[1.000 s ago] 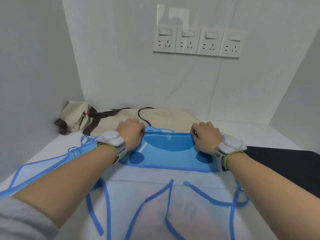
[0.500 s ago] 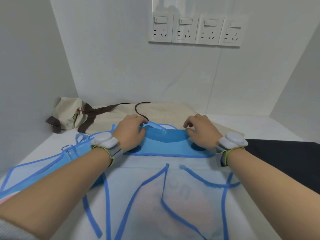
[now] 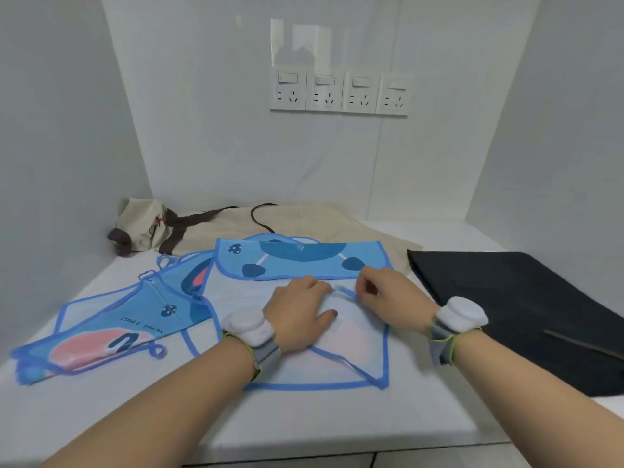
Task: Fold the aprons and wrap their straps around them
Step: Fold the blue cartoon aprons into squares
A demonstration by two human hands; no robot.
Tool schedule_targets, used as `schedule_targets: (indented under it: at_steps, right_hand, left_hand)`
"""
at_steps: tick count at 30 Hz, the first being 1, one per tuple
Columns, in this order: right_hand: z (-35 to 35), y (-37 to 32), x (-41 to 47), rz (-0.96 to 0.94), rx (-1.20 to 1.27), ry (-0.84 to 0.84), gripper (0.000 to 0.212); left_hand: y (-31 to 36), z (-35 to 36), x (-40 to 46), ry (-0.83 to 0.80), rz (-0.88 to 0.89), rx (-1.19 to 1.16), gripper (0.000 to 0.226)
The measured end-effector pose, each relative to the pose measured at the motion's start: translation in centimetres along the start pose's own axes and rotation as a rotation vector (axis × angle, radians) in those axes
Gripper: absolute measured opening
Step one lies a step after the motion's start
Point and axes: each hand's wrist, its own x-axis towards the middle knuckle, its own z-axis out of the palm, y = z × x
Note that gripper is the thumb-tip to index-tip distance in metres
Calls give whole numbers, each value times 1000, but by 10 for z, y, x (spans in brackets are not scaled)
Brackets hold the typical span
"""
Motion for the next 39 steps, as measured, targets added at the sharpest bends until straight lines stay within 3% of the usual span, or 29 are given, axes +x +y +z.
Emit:
schedule_targets:
  at_steps: [3,6,9,12,14,17,20,23,25,31,36,39]
  right_hand:
    - [-29,11,-10,155,123,114,8]
    - [-58,41,-26,274,93,223,10]
    - [-69,88,-52,506,12,187,3]
    - [-68,115,-73,661,-57,161,31]
    - [-65,111,-74,605,-110,232,44]
    - [-57,71,-65,308,-113,261,33]
    - [-41,21,-59,8,-17,69,20]
    - [-18,-19,-59,-147,87,-178,26]
    - [-3,-34,-60,-172,120,-241,35]
    - [18,-48,-71,-252,3,-332,62]
    - [23,-39,-98,-260,-94,-340,80]
    - [23,-38,-107,-244,-108,-317,74]
  left_hand:
    - [6,8,-6,-48,0,51,50]
    - [5,12,-7,-67,14,69,48]
    - [4,16,-7,-43,4,68,45]
    - [5,15,-5,-57,-8,69,44]
    - [5,11,-4,-96,-9,64,45]
    - [3,4,-4,-141,-10,0,47]
    - [-2,-5,-16,-105,14,-32,43]
    - [-11,-13,-40,-89,72,0,37]
    - [-18,-20,-59,-83,107,6,37]
    - [-30,-29,-111,-266,193,37,60]
    - [-26,-29,-124,-236,199,34,55]
    - [-23,-34,-122,-221,231,102,47]
